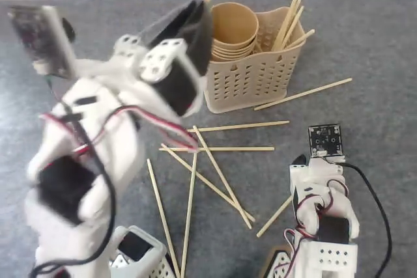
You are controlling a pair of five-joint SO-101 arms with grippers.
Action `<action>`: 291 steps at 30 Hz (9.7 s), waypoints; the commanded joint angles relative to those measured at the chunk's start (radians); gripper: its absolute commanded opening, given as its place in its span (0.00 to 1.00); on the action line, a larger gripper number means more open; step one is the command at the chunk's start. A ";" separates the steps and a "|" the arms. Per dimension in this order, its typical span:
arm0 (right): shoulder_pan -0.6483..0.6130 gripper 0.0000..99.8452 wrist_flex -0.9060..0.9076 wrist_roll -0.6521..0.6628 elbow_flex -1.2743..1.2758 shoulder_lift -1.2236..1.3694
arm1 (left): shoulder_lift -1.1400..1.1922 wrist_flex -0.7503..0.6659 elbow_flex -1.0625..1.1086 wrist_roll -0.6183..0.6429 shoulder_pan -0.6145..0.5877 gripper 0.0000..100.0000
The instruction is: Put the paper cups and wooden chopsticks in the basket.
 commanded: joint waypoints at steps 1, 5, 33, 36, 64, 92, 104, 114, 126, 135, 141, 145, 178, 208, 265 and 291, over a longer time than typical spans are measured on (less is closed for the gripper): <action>0.005 0.19 -0.004 0.012 0.018 -0.008 | -0.002 -0.239 0.165 0.101 0.014 0.01; 0.005 0.19 -0.004 0.012 0.018 -0.008 | -0.029 -0.582 0.430 0.115 0.021 0.01; 0.028 0.17 0.001 0.012 0.003 -0.008 | -0.006 -1.461 1.135 -0.130 0.219 0.01; 0.113 0.04 0.002 0.014 -0.094 -0.008 | -0.120 -1.439 1.198 -0.130 0.218 0.01; -0.082 0.01 -0.082 0.173 -0.644 0.300 | -0.802 -0.824 1.520 -0.080 0.384 0.01; -0.229 0.01 -0.056 0.135 -0.821 0.337 | -0.798 -0.824 1.616 -0.078 0.491 0.01; -0.277 0.01 -0.045 0.132 -0.859 0.400 | -0.796 -0.824 1.616 -0.078 0.491 0.01; -0.331 0.01 -0.019 0.141 -0.858 0.400 | -0.796 -0.818 1.616 -0.078 0.489 0.01; -0.131 0.01 -0.041 0.141 -0.856 0.390 | -0.798 -0.664 1.469 -0.083 0.485 0.01; -0.059 0.01 -0.051 0.138 -0.621 0.387 | -0.795 -0.695 1.313 -0.258 0.321 0.01; -0.064 0.01 -0.048 0.117 -0.470 0.308 | -0.589 -0.974 1.322 -0.365 0.253 0.01; -0.064 0.01 -0.047 0.069 -0.308 0.168 | -0.316 -1.056 1.156 -0.328 0.201 0.01; -0.142 0.01 -0.097 0.112 0.020 0.024 | 0.950 -1.059 -0.116 -0.379 0.080 0.01; -0.142 0.01 -0.097 0.112 0.020 0.024 | 0.778 -0.697 0.022 -0.443 0.003 0.05; -0.140 0.01 -0.101 0.112 0.020 0.024 | 0.298 0.605 0.492 -0.577 -0.342 0.06; -0.140 0.01 -0.101 0.112 0.020 0.024 | 0.307 0.341 0.934 -0.287 -0.562 0.02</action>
